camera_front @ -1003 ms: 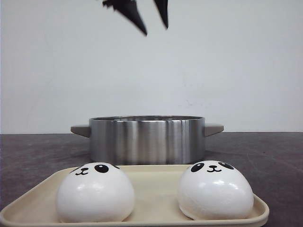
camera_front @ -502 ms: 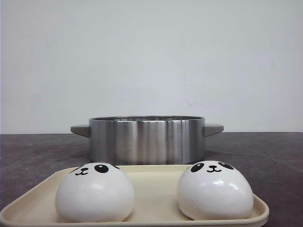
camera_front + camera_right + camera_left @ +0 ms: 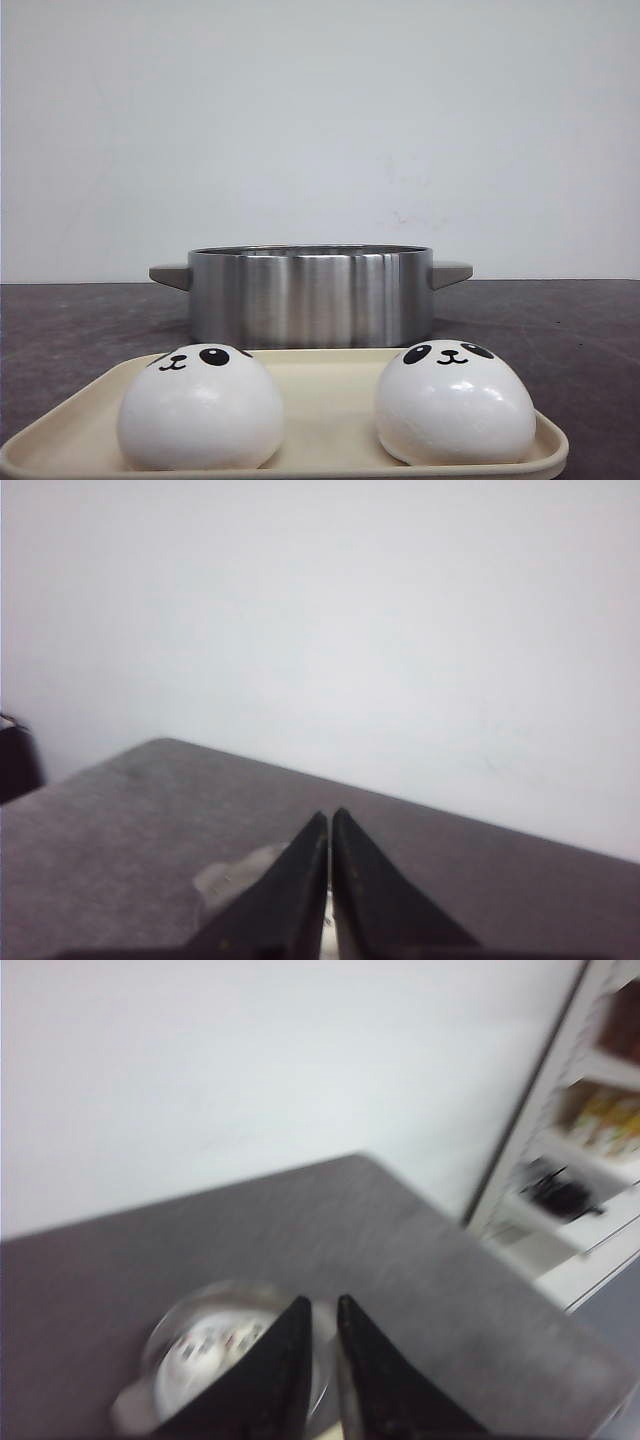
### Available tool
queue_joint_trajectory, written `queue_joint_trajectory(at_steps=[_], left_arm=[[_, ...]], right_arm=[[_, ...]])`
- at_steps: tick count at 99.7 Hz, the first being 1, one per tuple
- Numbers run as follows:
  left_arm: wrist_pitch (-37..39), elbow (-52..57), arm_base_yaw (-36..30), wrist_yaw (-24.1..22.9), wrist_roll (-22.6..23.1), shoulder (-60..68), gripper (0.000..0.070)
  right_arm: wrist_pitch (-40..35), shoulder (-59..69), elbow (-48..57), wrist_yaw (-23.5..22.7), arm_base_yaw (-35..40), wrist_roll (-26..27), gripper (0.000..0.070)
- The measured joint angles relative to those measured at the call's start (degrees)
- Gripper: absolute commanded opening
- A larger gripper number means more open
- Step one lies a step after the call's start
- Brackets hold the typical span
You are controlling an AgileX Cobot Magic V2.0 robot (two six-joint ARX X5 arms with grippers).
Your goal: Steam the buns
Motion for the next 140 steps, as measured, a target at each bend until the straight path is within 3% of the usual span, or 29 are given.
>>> queue_joint_trajectory(at_steps=[19,41,58,64,72,77,93,131,140], left_arm=[[0.00,-22.10,0.00,-2.34,-0.39,-14.12,0.0000],[0.55,-40.37,-0.02,-5.18,-3.91,-26.14,0.0000],[12.00,-50.75,-0.02,-2.10,-5.11,-33.27,0.0000],[13.70,-52.74,-0.04,-2.03,-5.27,-34.49,0.0000],[14.01,-54.40,-0.04,-2.05,-5.29,-34.77,0.0000],[14.03,-55.28,-0.04,-2.05,-5.29,-34.62,0.0000],[14.97,-57.13,-0.04,-1.09,-5.22,-34.34,0.0000],[17.03,-58.25,-0.04,-0.76,-3.28,-34.38,0.0000],[17.42,-58.25,-0.04,-0.76,-2.93,-34.38,0.0000]], right_arm=[[1.64,3.43,0.00,-5.42,0.00,0.15,0.0000],[0.76,12.46,0.00,-15.37,0.00,3.45,0.0000],[-8.79,21.59,0.00,-21.20,0.02,8.13,0.0004],[-14.10,25.29,0.00,-21.27,0.02,9.03,0.0051],[-20.28,30.58,-0.09,-21.24,0.09,9.31,0.0205],[-22.45,33.33,-0.17,-21.20,0.63,9.51,0.0252],[-20.65,37.97,-0.22,-19.47,5.51,9.64,0.0255],[-14.49,38.66,-1.07,-4.98,16.04,13.84,0.0257],[-12.83,38.38,-4.81,-4.76,17.44,14.86,0.0317]])
